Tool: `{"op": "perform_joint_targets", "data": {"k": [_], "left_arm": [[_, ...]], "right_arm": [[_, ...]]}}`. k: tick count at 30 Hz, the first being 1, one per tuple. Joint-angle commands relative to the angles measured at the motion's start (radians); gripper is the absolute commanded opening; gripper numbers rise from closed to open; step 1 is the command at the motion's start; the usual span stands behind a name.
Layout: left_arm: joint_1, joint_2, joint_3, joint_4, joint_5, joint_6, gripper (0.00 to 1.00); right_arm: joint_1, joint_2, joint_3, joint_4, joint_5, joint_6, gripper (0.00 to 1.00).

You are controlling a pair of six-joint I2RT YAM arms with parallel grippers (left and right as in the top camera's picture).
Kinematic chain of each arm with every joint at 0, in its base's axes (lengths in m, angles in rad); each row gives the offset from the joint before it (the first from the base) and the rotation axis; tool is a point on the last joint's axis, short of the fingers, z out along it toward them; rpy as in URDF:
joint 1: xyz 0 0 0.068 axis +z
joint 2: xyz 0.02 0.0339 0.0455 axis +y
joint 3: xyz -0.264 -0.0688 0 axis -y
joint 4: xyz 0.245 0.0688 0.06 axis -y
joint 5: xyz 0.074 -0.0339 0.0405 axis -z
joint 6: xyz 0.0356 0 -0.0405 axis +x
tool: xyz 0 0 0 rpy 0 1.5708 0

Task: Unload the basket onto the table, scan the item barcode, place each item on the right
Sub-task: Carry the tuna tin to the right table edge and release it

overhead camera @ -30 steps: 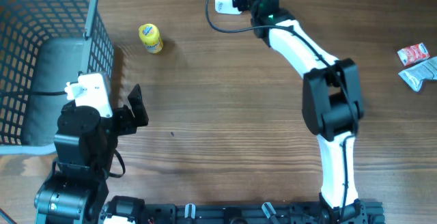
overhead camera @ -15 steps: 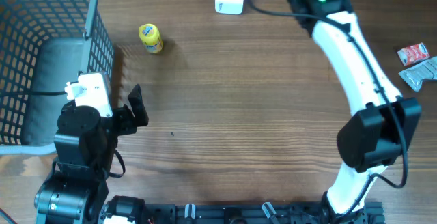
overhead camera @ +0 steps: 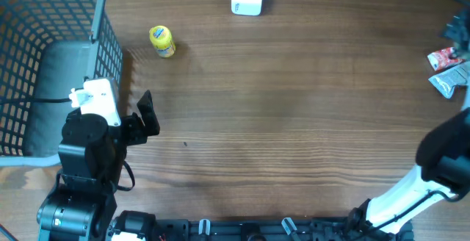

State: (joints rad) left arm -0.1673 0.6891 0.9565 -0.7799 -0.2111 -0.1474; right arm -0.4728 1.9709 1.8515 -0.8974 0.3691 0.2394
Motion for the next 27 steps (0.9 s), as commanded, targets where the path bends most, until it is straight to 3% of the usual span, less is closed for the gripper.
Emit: {"op": "perform_joint_targets", "data": {"k": [1, 7, 16, 17, 18, 20, 27], "left_arm": [[0.002, -0.002, 0.010, 0.001, 0.010, -0.025, 1.00], [0.002, -0.002, 0.010, 0.000, 0.010, -0.025, 1.00], [0.002, -0.002, 0.010, -0.003, 0.010, -0.025, 1.00], [0.002, -0.002, 0.010, -0.004, 0.013, -0.025, 1.00], [0.002, -0.002, 0.010, -0.004, 0.013, -0.025, 1.00], [0.002, -0.002, 0.010, -0.004, 0.013, -0.025, 1.00], [0.002, -0.002, 0.010, -0.009, 0.013, -0.025, 1.00]], "right_arm": [[-0.073, 0.013, -0.002, 0.002, -0.058, 0.026, 0.32], [-0.164, 0.106, -0.069, 0.043, -0.099, 0.026, 0.32], [-0.170, 0.260, -0.127, 0.146, -0.177, 0.026, 0.37], [-0.170, 0.277, -0.127, 0.155, -0.184, 0.026, 0.44], [-0.170, 0.281, -0.127, 0.156, -0.184, 0.025, 0.57], [-0.170, 0.281, -0.127, 0.152, -0.184, 0.021, 1.00], [-0.170, 0.263, -0.122, 0.112, -0.183, -0.031, 1.00]]}}
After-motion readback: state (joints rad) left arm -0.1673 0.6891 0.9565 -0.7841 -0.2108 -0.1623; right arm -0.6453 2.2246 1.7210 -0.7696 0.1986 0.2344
